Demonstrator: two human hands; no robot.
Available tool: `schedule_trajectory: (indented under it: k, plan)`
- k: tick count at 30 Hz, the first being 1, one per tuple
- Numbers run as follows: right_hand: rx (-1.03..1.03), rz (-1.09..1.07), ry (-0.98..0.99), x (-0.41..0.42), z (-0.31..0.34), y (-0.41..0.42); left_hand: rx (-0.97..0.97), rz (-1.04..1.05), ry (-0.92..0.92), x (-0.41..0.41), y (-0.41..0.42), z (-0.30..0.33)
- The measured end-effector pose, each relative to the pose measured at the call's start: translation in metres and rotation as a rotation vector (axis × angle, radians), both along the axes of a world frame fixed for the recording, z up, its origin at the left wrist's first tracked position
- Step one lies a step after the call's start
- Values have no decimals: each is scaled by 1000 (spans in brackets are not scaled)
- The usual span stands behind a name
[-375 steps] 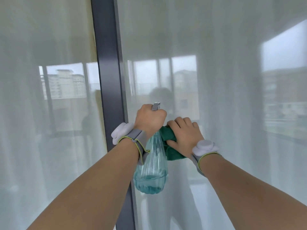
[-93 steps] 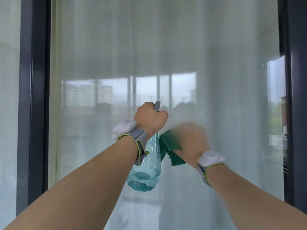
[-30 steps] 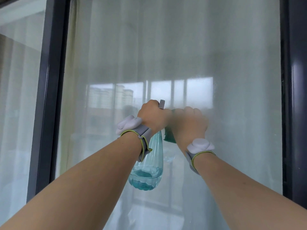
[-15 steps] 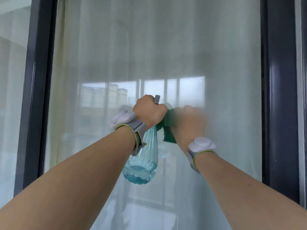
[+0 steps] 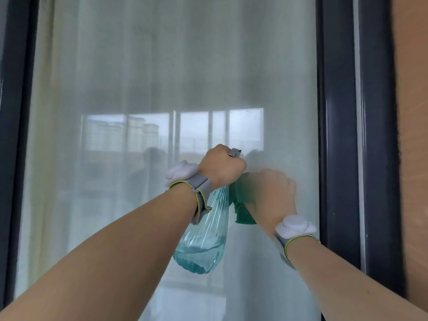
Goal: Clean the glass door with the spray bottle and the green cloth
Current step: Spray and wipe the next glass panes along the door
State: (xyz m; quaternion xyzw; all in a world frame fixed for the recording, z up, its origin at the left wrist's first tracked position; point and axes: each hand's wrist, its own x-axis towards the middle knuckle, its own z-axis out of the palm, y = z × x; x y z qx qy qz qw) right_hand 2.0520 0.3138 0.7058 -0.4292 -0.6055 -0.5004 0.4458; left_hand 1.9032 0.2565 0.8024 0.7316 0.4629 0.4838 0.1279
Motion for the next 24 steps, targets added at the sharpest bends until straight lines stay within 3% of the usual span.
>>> schedule_trajectory:
  k: [5,15,21,24]
  plan:
    - [-16,11,-48,5,-7,-4,14,34,79,15,-8,0]
    - [-44,56,-73,-42,22,4,82,276,-102,-17,-21,9]
    - [130,-34,287,-10,95,9,154,300,-79,-27,-24,17]
    - [150,-52,301,-12,91,10,155,341,-44,-28,-23,16]
